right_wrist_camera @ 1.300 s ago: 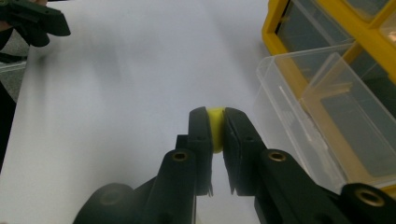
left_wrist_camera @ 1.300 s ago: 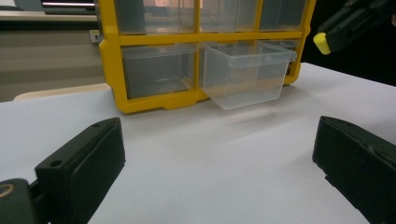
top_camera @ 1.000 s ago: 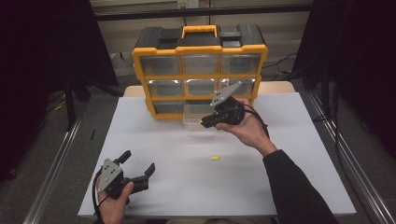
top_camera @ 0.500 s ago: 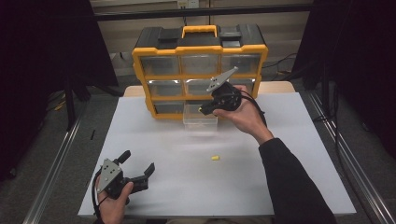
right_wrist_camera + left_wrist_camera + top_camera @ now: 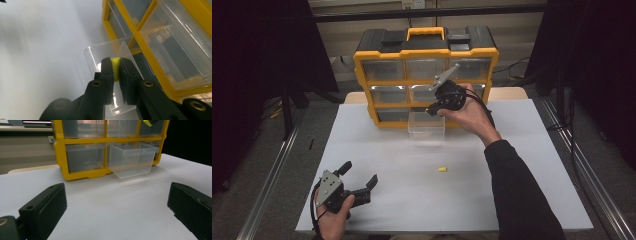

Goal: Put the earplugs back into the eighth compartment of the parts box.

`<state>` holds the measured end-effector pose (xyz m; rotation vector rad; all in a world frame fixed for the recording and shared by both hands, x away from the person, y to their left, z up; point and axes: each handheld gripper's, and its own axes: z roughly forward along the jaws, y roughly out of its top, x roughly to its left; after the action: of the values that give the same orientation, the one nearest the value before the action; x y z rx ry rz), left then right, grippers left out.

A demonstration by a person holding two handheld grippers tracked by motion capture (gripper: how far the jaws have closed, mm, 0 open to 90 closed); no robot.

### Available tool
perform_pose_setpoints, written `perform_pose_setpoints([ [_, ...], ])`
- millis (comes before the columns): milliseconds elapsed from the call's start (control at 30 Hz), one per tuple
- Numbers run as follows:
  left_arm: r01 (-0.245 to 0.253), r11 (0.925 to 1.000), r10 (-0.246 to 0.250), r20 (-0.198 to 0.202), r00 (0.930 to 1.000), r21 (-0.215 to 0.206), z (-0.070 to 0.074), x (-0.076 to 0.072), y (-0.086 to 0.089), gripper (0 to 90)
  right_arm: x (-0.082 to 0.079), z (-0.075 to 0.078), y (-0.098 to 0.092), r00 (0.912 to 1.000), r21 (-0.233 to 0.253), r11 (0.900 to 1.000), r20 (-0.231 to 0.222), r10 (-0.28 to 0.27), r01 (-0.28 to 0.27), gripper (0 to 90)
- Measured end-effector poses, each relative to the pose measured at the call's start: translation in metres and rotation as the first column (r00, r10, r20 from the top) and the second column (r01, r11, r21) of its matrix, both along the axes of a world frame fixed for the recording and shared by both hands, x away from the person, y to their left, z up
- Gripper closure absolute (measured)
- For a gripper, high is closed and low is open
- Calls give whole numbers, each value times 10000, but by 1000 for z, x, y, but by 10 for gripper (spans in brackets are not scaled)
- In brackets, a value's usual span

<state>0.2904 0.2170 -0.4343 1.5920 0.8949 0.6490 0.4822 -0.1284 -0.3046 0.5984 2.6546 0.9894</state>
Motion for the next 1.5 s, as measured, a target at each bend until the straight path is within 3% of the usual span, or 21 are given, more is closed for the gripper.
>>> perform_pose_setpoints([
  [467,-67,10000,67,23,10000,3,0,0,1,26,19,-17,2,9968,-768,9965,-699,-377,323,809],
  [767,-52,10000,52,12,10000,15,0,0,1,26,25,-29,6,9952,-1084,9936,-886,-418,320,807],
  [1067,10,10000,-10,-44,10000,3,-1,1,1,26,32,-44,10,9914,-1265,9920,-1301,-168,2,801],
  [1500,-25,10000,26,-71,10000,63,-1,0,1,26,35,-63,5,9854,-1170,9928,-1648,-436,243,787],
])
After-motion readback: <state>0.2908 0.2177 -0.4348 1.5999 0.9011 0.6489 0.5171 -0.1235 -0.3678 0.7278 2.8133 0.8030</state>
